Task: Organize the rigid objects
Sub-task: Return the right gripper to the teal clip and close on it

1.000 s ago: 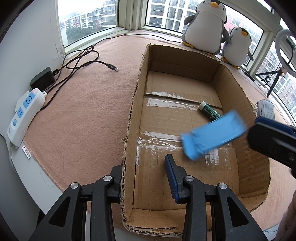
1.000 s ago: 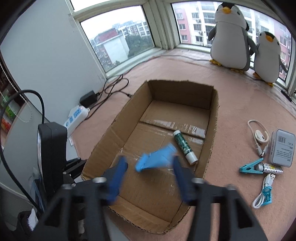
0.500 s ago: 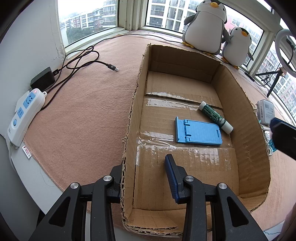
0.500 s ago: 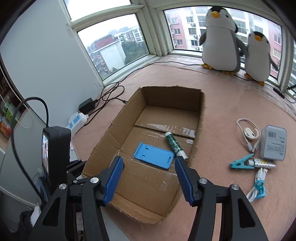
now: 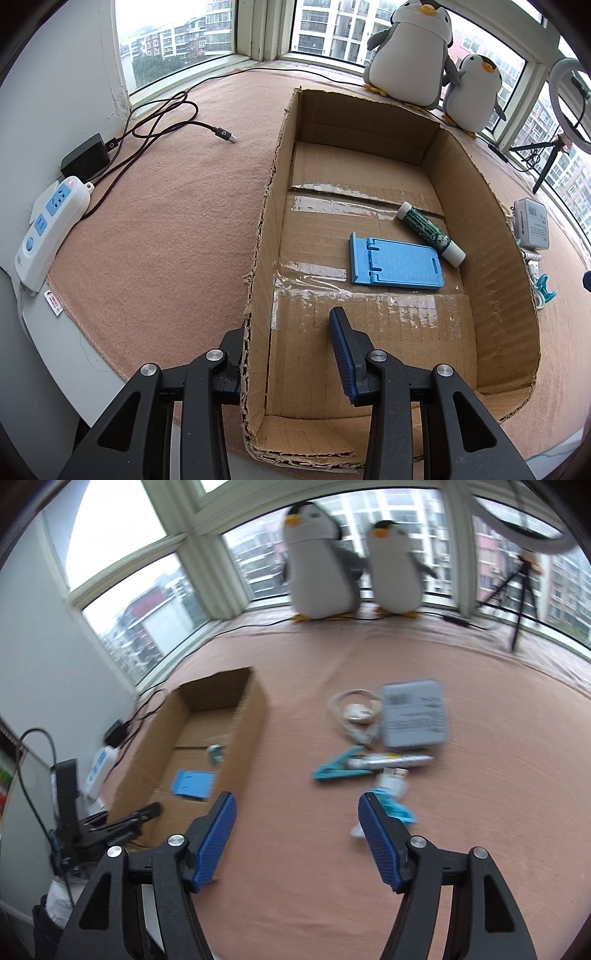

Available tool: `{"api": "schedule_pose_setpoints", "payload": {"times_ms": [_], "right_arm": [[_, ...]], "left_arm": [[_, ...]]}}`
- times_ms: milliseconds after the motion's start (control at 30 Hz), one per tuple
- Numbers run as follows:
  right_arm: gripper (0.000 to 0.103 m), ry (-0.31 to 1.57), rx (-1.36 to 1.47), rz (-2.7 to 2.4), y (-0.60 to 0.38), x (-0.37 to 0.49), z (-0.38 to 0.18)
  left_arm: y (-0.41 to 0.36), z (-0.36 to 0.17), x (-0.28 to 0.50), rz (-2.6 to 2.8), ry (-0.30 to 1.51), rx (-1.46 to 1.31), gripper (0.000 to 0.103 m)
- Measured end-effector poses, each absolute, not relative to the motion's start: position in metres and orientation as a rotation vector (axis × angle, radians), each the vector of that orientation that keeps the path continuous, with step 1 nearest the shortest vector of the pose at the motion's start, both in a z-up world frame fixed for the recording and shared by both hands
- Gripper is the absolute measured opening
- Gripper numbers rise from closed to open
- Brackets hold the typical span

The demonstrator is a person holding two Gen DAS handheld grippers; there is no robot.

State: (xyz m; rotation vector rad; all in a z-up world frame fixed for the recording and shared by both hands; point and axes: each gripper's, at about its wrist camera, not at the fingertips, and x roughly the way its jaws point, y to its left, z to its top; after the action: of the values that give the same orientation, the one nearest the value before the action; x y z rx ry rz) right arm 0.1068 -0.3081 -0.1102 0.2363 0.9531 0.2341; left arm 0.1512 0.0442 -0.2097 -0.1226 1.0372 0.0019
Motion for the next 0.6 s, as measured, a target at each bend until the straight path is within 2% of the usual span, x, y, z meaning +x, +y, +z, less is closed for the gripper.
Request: {"api": "schedule_pose_setpoints", "payload": {"times_ms": [300, 600], "right_arm": [[0.065, 1.004, 0.185, 0.121, -0.346, 0.103, -0.141], [0.065, 1.025, 0.104, 0.137, -0.329, 0.114, -0.158]], "left_arm": [[0.044, -0.21, 0.151, 0.002, 1.037, -0.123, 0.04], [0.045, -0.21, 0.152, 0.002, 1.039, -0.12, 0.04]]}}
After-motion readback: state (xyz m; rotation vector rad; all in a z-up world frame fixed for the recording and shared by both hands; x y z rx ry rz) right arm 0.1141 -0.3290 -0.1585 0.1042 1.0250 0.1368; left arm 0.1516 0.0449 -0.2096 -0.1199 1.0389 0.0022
